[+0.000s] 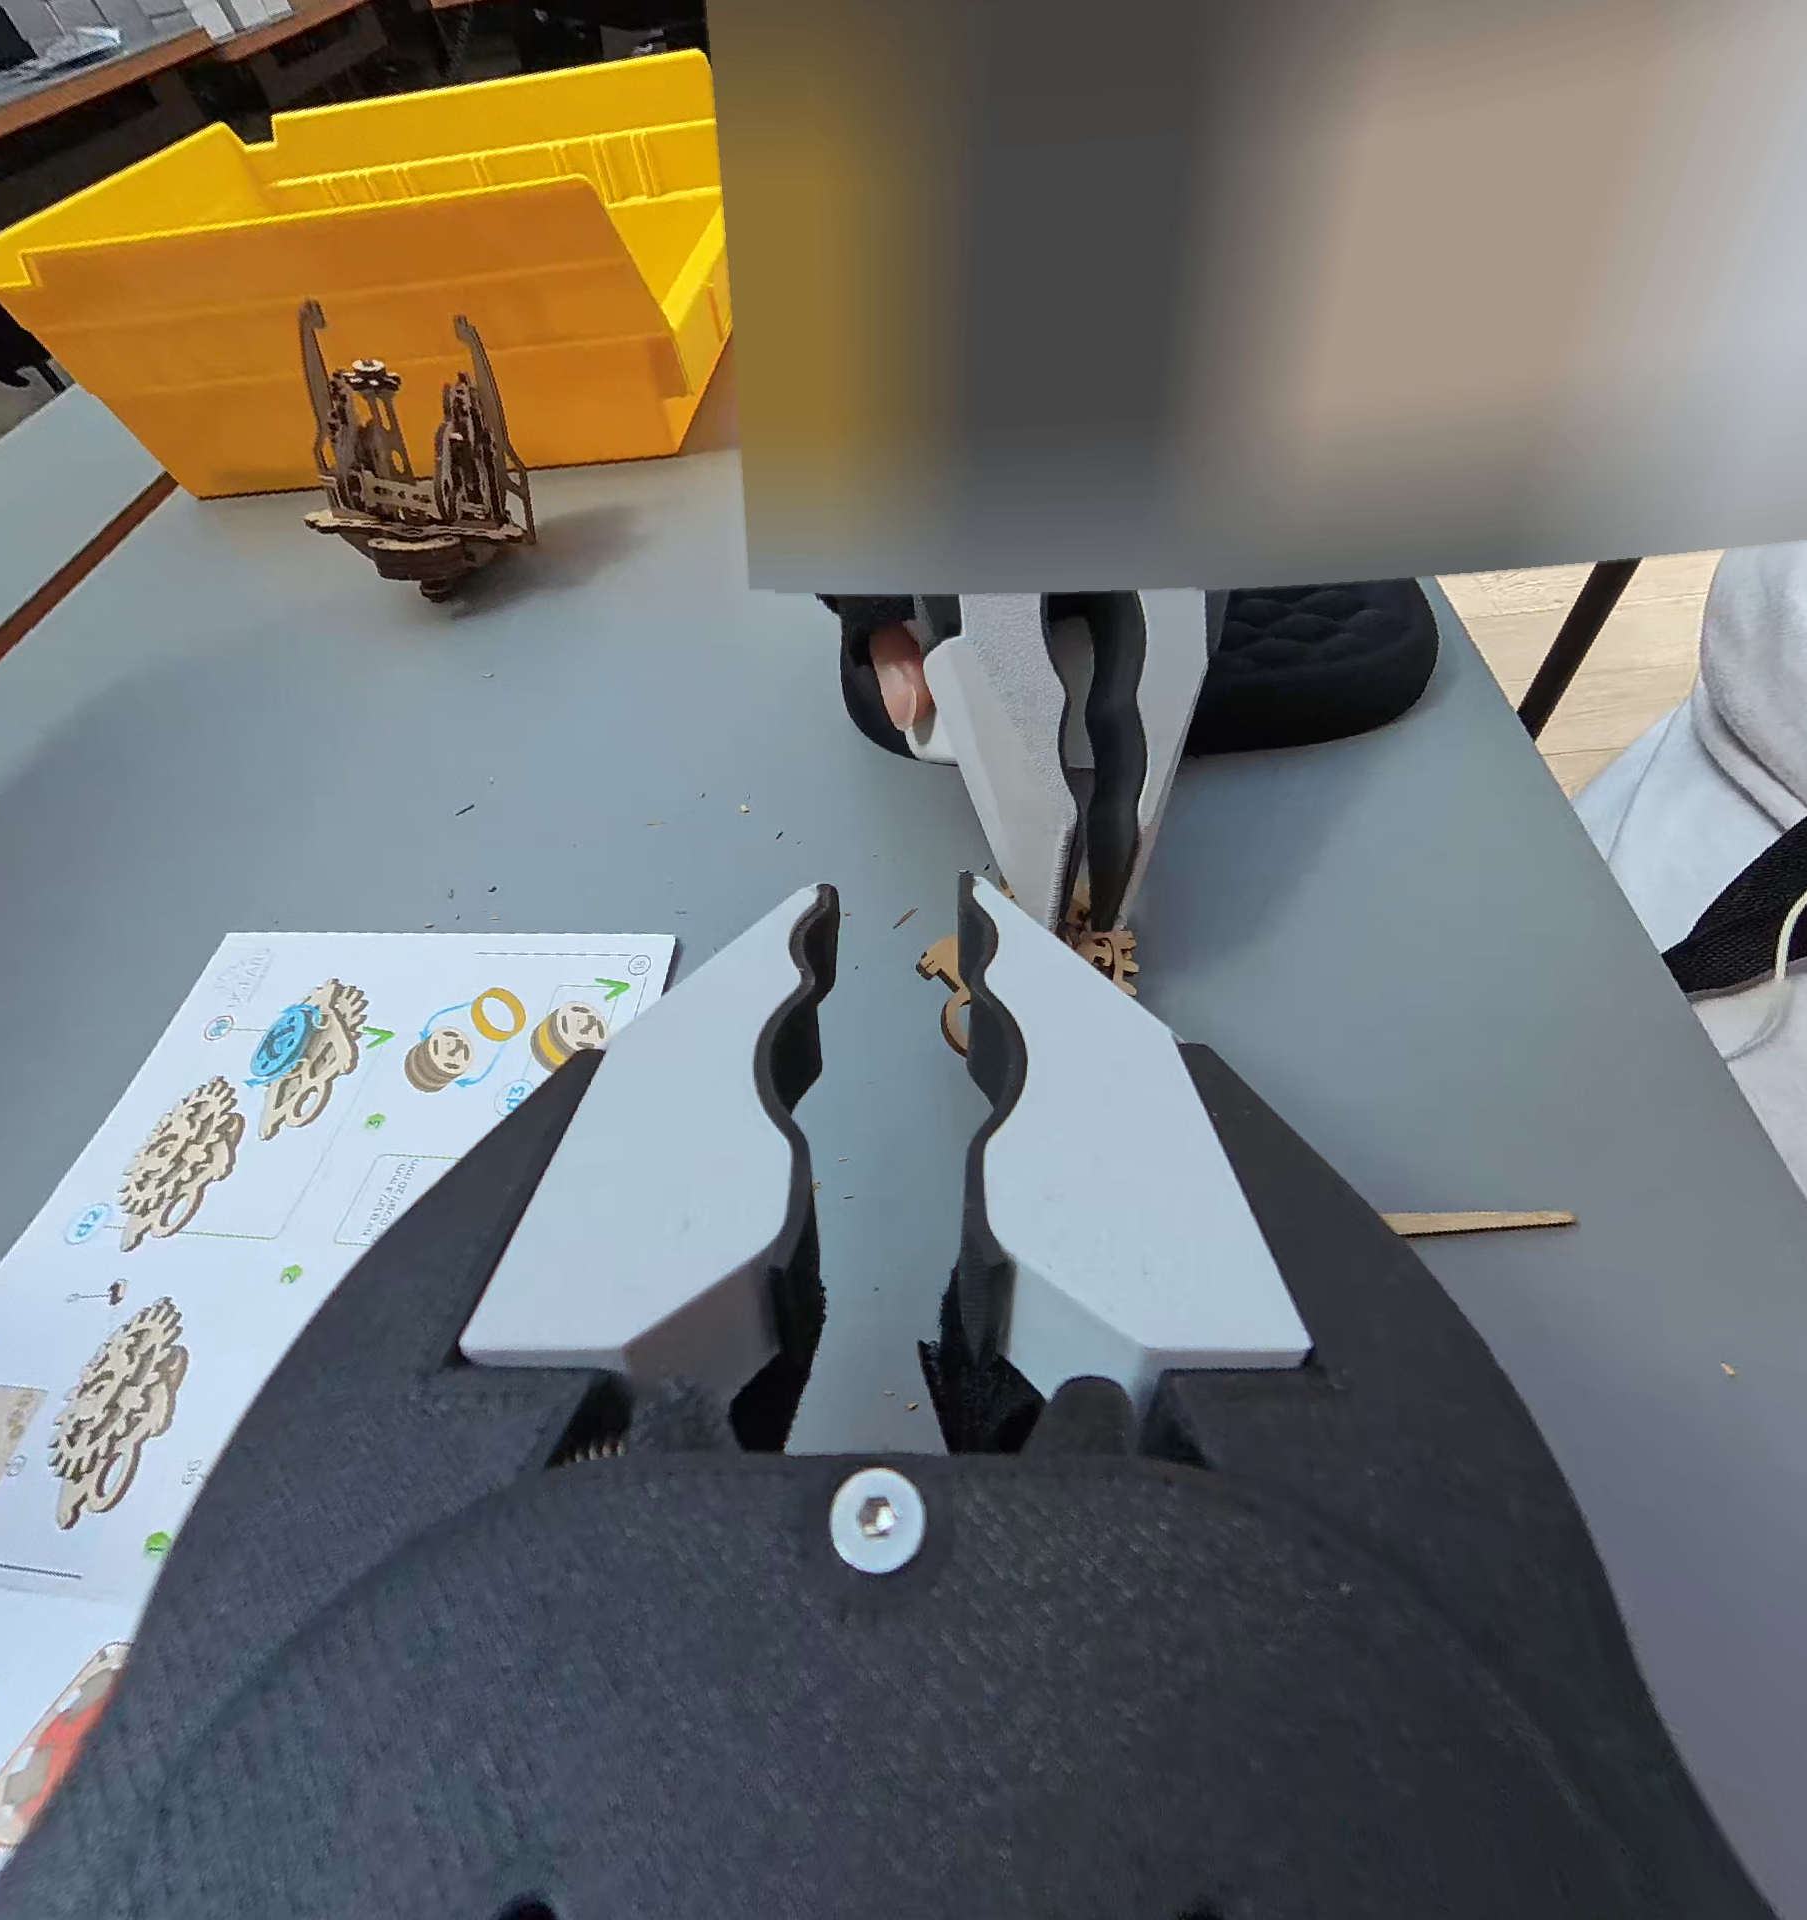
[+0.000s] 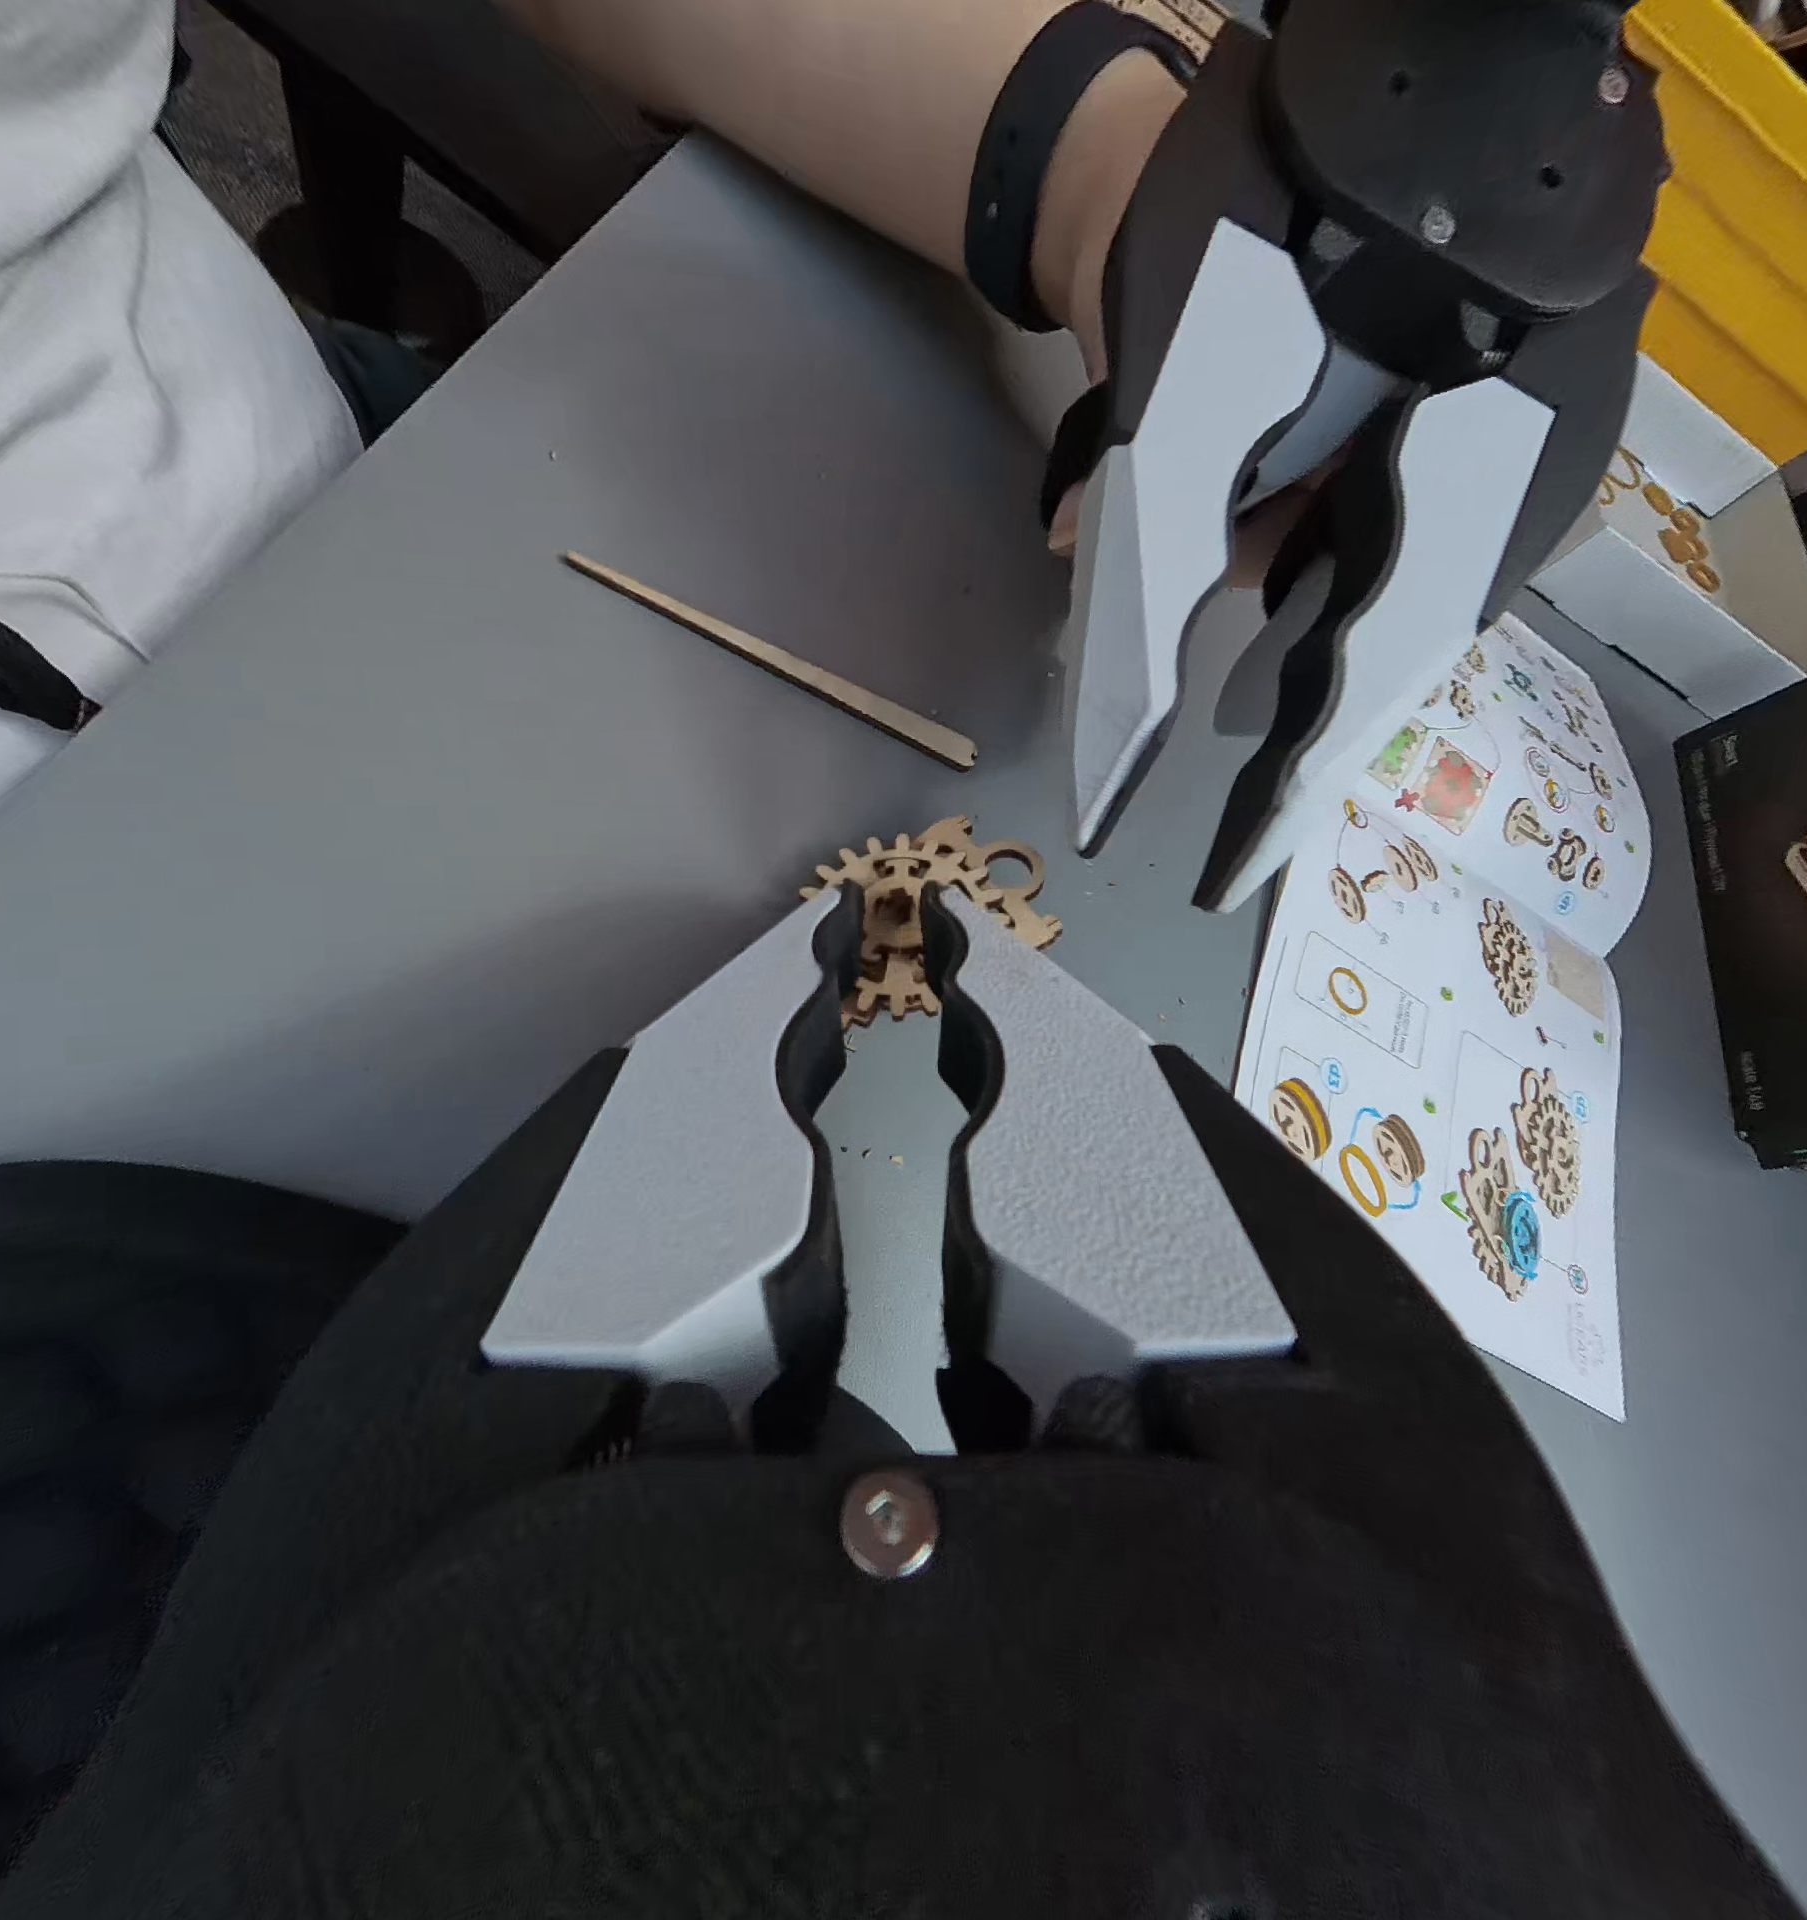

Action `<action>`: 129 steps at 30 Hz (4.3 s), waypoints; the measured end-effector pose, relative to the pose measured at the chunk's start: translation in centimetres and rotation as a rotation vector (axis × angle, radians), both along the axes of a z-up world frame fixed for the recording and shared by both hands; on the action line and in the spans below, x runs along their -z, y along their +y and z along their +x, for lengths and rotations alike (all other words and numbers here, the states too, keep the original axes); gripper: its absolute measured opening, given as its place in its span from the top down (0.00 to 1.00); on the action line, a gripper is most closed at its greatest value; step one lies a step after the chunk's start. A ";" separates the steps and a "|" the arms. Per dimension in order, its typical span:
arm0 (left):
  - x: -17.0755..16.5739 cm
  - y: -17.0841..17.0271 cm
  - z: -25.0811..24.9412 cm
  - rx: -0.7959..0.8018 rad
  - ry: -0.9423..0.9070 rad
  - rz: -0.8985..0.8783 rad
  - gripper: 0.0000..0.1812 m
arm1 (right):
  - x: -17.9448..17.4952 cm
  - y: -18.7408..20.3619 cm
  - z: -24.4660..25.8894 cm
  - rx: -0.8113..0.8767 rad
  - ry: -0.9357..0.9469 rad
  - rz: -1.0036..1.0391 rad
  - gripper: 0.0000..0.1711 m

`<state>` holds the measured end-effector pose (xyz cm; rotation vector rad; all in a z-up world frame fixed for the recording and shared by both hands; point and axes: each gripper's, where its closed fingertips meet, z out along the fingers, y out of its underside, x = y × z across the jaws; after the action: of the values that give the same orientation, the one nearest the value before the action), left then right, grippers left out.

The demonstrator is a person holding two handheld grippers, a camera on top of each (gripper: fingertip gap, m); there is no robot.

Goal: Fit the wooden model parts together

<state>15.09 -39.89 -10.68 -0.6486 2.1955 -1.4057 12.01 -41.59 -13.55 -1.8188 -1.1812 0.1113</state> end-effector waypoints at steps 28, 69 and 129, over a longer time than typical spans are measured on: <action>-0.1 -0.2 0.0 -0.006 -0.013 0.007 0.89 | 0.2 0.4 0.3 0.017 -0.062 0.046 1.00; -1.9 0.1 0.0 -0.034 -0.062 -0.021 0.90 | 1.4 -5.8 -9.5 -0.298 0.115 -0.429 0.72; -8.9 0.4 -2.1 -0.665 -0.181 -1.052 0.98 | -11.8 1.0 0.7 0.409 0.021 0.647 0.93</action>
<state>12.97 -39.53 -1.81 -1.3476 0.8014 -2.0085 12.73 -40.55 -1.74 -1.4270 -0.6914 -0.4378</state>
